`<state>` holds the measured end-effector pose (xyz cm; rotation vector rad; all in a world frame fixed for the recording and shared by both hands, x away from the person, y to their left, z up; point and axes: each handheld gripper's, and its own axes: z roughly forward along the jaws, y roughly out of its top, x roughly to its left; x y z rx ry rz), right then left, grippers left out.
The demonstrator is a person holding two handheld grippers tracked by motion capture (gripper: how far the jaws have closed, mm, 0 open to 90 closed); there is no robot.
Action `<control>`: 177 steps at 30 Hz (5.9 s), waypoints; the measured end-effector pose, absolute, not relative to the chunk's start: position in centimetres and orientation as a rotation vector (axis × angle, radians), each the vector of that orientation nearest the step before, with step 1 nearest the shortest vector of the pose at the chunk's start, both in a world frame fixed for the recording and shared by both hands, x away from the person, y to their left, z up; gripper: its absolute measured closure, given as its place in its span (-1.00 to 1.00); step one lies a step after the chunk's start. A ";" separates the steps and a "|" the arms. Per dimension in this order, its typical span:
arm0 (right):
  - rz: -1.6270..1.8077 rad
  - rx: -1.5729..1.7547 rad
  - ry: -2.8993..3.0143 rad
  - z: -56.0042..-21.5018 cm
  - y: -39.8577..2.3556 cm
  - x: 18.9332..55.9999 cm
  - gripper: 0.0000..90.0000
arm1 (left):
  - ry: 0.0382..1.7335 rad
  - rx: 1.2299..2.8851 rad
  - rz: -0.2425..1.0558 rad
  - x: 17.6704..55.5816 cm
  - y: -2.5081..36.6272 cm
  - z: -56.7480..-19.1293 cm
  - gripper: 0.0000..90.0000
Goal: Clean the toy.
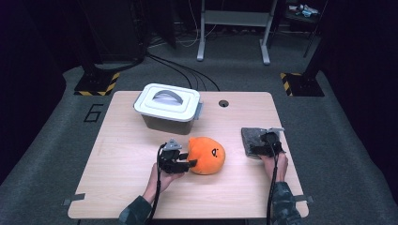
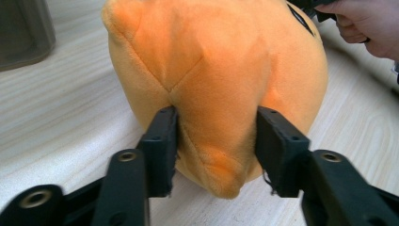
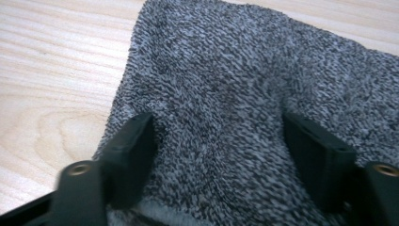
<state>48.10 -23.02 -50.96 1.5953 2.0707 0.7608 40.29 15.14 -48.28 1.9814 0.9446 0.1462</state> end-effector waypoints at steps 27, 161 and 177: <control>1.060 1.493 2.019 -47.2 -23.6 41.9 0.61 | 0.824 1.985 0.237 39.0 14.5 -48.2 0.61; 0.933 1.241 2.223 -47.4 -14.7 39.5 0.63 | 0.806 2.020 0.260 39.3 12.7 -47.4 0.73; 1.056 1.116 2.272 -45.5 -11.3 39.6 0.63 | 0.813 2.017 0.257 39.4 12.9 -47.7 0.68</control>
